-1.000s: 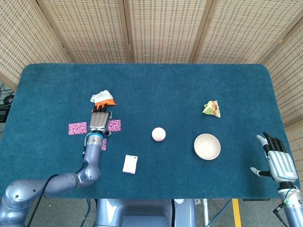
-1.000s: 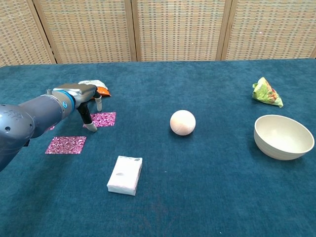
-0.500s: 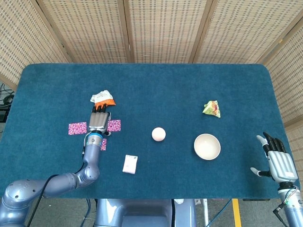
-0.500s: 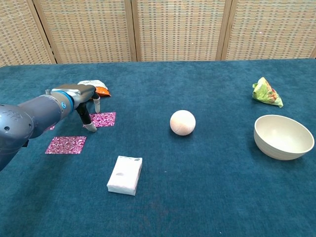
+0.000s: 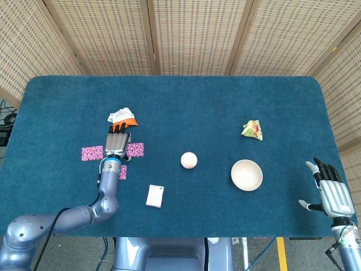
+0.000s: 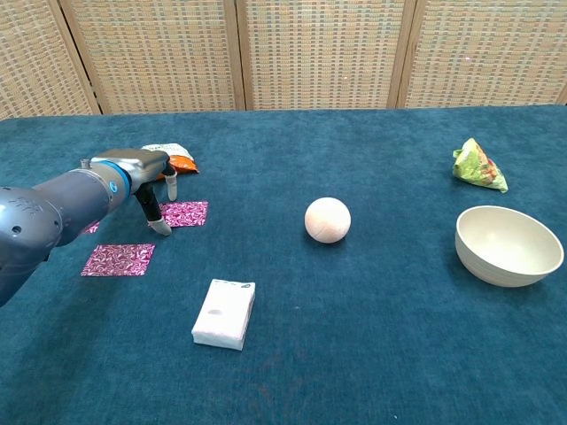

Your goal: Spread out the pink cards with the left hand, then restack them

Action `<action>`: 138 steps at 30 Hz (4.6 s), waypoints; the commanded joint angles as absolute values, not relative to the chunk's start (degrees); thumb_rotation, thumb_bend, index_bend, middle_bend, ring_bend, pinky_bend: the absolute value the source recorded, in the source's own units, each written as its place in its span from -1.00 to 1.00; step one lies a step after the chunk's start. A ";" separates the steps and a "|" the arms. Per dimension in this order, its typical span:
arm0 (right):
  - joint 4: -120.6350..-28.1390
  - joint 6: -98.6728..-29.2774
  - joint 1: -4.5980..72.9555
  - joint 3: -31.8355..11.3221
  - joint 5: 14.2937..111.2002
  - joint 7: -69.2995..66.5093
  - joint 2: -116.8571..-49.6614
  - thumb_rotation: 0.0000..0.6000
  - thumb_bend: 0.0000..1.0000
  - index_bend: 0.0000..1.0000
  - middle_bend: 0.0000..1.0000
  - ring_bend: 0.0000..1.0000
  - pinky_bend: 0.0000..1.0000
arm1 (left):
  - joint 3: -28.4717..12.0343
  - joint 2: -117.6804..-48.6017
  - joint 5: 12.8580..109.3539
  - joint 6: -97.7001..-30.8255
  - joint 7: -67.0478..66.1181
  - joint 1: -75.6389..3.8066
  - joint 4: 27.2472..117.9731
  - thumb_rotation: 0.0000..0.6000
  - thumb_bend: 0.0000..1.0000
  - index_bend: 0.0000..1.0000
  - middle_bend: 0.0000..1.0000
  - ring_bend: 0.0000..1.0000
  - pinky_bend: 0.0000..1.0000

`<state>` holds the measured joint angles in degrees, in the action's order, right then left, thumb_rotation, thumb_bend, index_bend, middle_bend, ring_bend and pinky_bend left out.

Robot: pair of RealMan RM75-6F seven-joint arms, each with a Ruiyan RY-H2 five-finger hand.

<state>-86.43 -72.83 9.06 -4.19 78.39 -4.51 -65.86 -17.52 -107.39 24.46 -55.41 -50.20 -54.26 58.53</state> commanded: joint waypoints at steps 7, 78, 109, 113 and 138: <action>-86.49 -72.85 9.04 -4.17 78.43 -4.53 -65.81 1.00 -0.74 -0.82 -1.00 -1.00 -1.00 | -17.65 -108.08 24.00 -54.63 -50.43 -54.20 57.49 1.00 -0.48 -0.15 -1.00 -1.00 -1.00; -88.73 -74.57 8.64 -3.28 80.46 -1.75 -65.98 1.00 -0.74 -0.82 -1.00 -1.00 -1.00 | -11.06 -85.77 34.55 -61.00 -36.61 -37.90 76.51 1.00 -0.53 0.09 -1.00 -1.00 -1.00; -88.41 -74.21 8.80 -3.53 79.90 -2.09 -66.02 1.00 -0.74 -0.82 -1.00 -1.00 -1.00 | -11.94 -91.00 38.19 -59.24 -33.75 -37.85 67.92 1.00 -0.71 -0.30 -1.00 -1.00 -1.00; -88.43 -74.31 8.73 -3.53 79.92 -2.23 -65.96 1.00 -0.74 -0.82 -1.00 -1.00 -1.00 | -12.56 -90.32 38.74 -59.03 -32.16 -37.50 69.71 1.00 -0.71 -0.30 -1.00 -1.00 -1.00; -88.94 -75.48 8.17 -3.46 80.82 -4.26 -65.03 1.00 -0.74 -0.82 -1.00 -1.00 -1.00 | -3.93 -90.45 50.00 -67.10 -38.27 -34.61 91.48 1.00 -0.72 -0.30 -1.00 -1.00 -1.00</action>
